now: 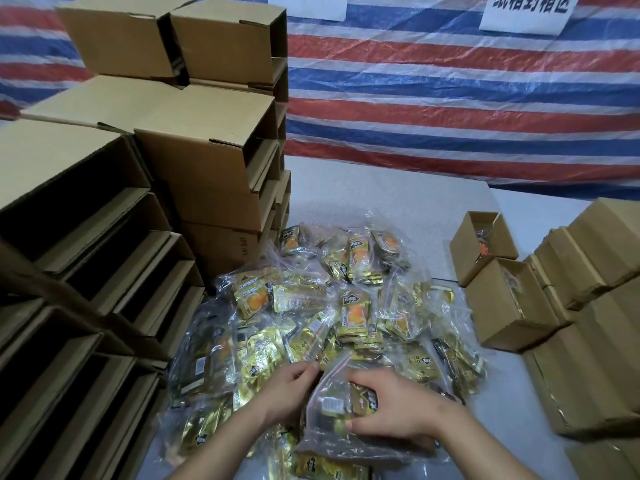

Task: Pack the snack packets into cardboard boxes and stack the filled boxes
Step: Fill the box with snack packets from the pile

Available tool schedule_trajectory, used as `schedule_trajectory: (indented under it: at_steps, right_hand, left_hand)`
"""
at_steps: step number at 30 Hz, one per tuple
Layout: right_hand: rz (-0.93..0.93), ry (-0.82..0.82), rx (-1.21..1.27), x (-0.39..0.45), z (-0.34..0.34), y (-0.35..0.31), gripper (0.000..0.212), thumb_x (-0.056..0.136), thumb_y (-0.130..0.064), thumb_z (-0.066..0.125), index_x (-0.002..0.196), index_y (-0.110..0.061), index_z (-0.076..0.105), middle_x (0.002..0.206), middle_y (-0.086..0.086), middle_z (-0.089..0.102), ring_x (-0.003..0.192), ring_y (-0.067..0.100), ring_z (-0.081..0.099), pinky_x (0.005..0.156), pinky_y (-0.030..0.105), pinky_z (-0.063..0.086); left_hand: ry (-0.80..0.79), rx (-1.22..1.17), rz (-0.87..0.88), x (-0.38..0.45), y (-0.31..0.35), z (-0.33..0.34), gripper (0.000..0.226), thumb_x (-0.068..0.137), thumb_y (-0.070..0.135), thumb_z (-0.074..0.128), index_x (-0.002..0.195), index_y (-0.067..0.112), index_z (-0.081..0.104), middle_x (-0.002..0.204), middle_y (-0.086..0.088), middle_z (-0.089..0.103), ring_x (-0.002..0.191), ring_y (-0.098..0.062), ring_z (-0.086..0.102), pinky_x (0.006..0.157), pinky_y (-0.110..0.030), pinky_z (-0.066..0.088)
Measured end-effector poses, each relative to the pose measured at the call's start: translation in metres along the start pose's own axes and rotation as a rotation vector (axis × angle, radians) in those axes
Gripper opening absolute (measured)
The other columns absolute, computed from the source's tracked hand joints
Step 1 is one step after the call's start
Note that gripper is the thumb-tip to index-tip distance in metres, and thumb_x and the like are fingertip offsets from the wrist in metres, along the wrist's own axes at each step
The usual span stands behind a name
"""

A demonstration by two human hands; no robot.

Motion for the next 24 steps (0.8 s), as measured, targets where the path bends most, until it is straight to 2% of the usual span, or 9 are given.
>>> schedule_trajectory:
  at_steps: [2,5,8,12,14,16,19,22,24]
  right_hand:
    - [0.039,-0.046,-0.007,0.005,0.002,0.003,0.066,0.074,-0.06,0.069,0.136,-0.056,0.045,0.129,-0.031,0.058,0.114,-0.009,0.055,0.103,0.025,0.046]
    - [0.074,-0.095,-0.042,0.013,0.006,0.003,0.062,0.074,-0.06,0.064,0.133,-0.054,0.048,0.127,-0.026,0.061,0.114,0.0,0.058,0.101,0.03,0.048]
    - [0.065,-0.14,-0.142,0.024,0.014,0.004,0.058,0.08,-0.053,0.062,0.136,-0.046,0.049,0.129,-0.014,0.063,0.115,0.012,0.059,0.101,0.036,0.049]
    - [0.079,-0.167,-0.161,0.039,0.028,0.011,0.06,0.089,-0.05,0.067,0.143,-0.036,0.046,0.138,-0.009,0.057,0.123,0.017,0.055,0.105,0.037,0.045]
    - [0.077,-0.147,-0.193,0.045,0.036,0.012,0.047,0.089,-0.045,0.069,0.131,-0.027,0.056,0.125,-0.003,0.064,0.109,0.02,0.061,0.097,0.039,0.05]
    - [0.065,-0.144,-0.269,0.049,0.042,0.014,0.038,0.089,-0.04,0.069,0.122,-0.023,0.058,0.118,0.001,0.066,0.099,0.021,0.061,0.086,0.035,0.05]
    - [0.112,-0.211,-0.425,0.053,0.049,0.02,0.031,0.09,-0.023,0.067,0.119,-0.02,0.056,0.115,0.011,0.066,0.102,0.034,0.063,0.077,0.034,0.045]
    - [0.177,-0.226,-0.446,0.056,0.054,0.022,0.039,0.09,-0.02,0.068,0.127,-0.019,0.054,0.119,0.013,0.064,0.108,0.036,0.062,0.083,0.038,0.05]
    - [0.225,-0.217,-0.306,0.056,0.055,0.022,0.051,0.089,-0.019,0.068,0.137,-0.023,0.051,0.127,0.009,0.063,0.114,0.032,0.061,0.093,0.039,0.052]
  left_hand:
    - [0.002,-0.009,0.007,0.001,0.0,0.001,0.036,0.101,0.056,0.042,0.086,0.043,0.073,0.075,0.023,0.072,0.063,0.009,0.064,0.056,-0.01,0.043]
    - [0.028,-0.042,0.021,0.002,0.002,0.003,0.033,0.101,0.051,0.046,0.08,0.054,0.071,0.08,0.037,0.068,0.073,0.017,0.063,0.054,-0.001,0.041]
    - [0.054,-0.027,0.036,0.001,0.003,0.003,0.037,0.1,0.053,0.045,0.072,0.067,0.064,0.073,0.049,0.057,0.074,0.028,0.054,0.057,-0.001,0.037]
    - [0.067,-0.05,0.023,0.001,0.001,0.002,0.038,0.101,0.054,0.04,0.077,0.074,0.061,0.074,0.035,0.066,0.063,0.013,0.061,0.057,-0.007,0.043]
    - [0.057,-0.06,0.027,0.0,0.001,0.001,0.04,0.103,0.05,0.039,0.078,0.068,0.065,0.073,0.036,0.066,0.063,0.015,0.061,0.053,-0.005,0.042]
    - [0.057,-0.059,0.016,-0.002,0.0,0.0,0.039,0.103,0.048,0.04,0.082,0.05,0.073,0.07,0.037,0.064,0.065,0.017,0.059,0.052,-0.002,0.039]
    - [0.057,-0.035,0.009,0.0,-0.003,0.003,0.041,0.102,0.048,0.043,0.085,0.028,0.075,0.067,0.027,0.066,0.062,0.009,0.057,0.054,-0.004,0.038]
    - [0.072,-0.019,0.017,0.001,-0.003,0.008,0.039,0.103,0.049,0.044,0.083,0.033,0.073,0.068,0.015,0.066,0.061,0.003,0.056,0.061,-0.019,0.041]
    - [0.078,-0.019,0.026,0.001,-0.002,0.008,0.042,0.103,0.049,0.041,0.075,0.038,0.071,0.059,0.015,0.06,0.054,0.003,0.051,0.057,-0.022,0.038]
Point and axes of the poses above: each hand's wrist, its own x-axis towards the middle knuckle, its own z-axis out of the palm, y = z × x, the point moved 1 cm from there along x, towards the middle knuckle
